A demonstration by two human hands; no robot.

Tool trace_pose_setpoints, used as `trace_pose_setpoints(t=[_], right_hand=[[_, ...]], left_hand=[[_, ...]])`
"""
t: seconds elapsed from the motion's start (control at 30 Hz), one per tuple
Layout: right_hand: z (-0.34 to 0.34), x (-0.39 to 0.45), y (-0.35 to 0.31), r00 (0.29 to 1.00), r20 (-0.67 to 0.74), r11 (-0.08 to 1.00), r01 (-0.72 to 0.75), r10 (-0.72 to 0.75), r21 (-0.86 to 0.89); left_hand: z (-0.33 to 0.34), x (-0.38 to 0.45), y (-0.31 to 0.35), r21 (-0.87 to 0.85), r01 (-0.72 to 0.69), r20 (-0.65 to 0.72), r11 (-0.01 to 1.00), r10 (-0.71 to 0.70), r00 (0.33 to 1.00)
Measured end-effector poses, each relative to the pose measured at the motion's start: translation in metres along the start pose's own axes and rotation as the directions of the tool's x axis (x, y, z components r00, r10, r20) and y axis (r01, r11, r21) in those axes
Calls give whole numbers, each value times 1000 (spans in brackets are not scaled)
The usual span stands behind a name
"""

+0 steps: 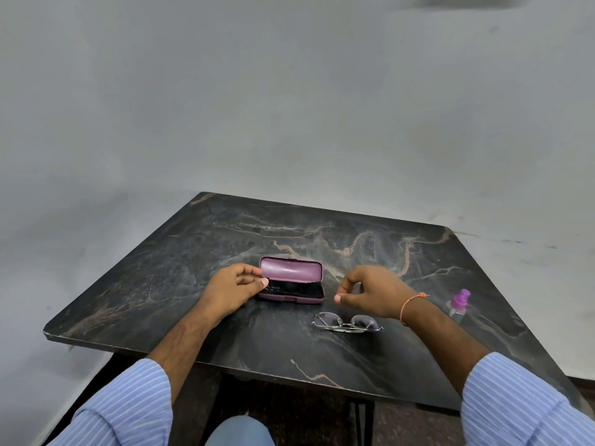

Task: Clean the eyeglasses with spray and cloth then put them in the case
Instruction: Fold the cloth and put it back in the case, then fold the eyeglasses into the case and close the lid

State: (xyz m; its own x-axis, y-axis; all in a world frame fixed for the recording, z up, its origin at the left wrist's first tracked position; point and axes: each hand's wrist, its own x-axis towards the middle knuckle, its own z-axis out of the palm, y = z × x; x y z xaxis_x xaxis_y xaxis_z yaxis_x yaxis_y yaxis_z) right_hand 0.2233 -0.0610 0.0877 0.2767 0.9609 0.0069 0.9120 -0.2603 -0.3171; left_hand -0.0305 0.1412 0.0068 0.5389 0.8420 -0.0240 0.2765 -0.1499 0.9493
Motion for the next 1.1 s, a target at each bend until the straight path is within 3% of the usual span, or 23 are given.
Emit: trace_pose_setpoints(t=[0.23,0.43,1.1], right_hand=[[-10,-37,-12,997,66,967,48,-32,-251],[3,-48,-30,1000,20,915,21,-14,-404],[11,-46,-37,992,113,904,-8,63,-427]], left_hand=[[1,0,-3,26,-46,-16,999,46,999],[0,-2,-6,47,-81,-27,996,82,996],[1,-7,-11,48,-128,9,991,128,992]])
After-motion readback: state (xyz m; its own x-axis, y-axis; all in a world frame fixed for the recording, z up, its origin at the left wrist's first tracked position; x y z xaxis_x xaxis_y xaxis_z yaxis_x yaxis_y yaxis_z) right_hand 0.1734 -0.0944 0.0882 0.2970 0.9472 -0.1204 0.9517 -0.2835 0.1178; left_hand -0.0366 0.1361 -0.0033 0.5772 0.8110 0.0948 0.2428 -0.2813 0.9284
